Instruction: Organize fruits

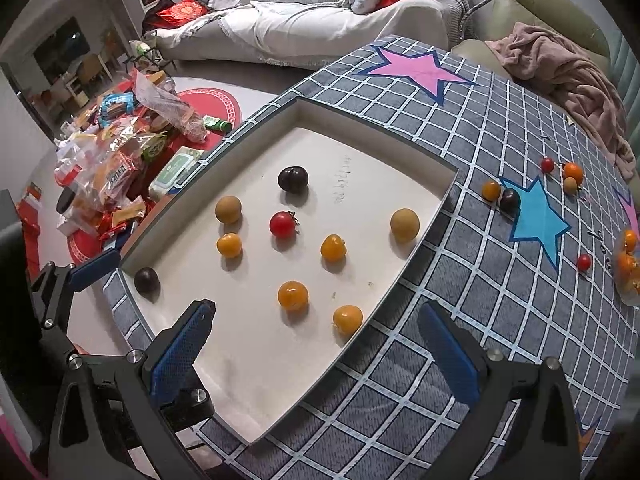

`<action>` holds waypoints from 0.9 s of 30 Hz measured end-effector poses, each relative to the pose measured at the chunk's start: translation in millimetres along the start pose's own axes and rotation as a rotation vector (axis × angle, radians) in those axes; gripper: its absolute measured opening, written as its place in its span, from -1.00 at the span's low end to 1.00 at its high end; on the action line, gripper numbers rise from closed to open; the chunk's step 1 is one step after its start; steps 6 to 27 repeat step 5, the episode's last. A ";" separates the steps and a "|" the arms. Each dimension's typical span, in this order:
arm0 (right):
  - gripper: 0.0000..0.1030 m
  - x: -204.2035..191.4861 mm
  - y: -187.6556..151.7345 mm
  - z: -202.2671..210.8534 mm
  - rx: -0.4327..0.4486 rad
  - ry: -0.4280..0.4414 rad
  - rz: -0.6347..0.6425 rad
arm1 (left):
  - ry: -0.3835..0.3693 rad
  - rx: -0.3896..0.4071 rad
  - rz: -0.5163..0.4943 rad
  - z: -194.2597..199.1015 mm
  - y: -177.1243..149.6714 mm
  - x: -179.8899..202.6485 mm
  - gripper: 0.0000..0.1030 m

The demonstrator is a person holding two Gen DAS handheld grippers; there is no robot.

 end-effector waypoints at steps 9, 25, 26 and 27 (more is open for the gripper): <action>1.00 0.9 -0.6 1.3 0.003 0.004 -0.005 | 0.008 0.013 -0.015 4.1 0.9 2.7 1.00; 1.00 0.9 -0.6 1.3 0.003 0.004 -0.005 | 0.008 0.013 -0.015 4.1 0.9 2.7 1.00; 1.00 0.9 -0.6 1.3 0.003 0.004 -0.005 | 0.008 0.013 -0.015 4.1 0.9 2.7 1.00; 1.00 0.9 -0.6 1.3 0.003 0.004 -0.005 | 0.008 0.013 -0.015 4.1 0.9 2.7 1.00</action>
Point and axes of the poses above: each gripper's, at about its wrist camera, not at the fingertips, and z roughly against the way its jaws point, x to its right, y to its top, the point moved 7 cm from there along -z, roughly the way its jaws point, and after that the axes turned 4 degrees about -y, right-handed, at the moved point
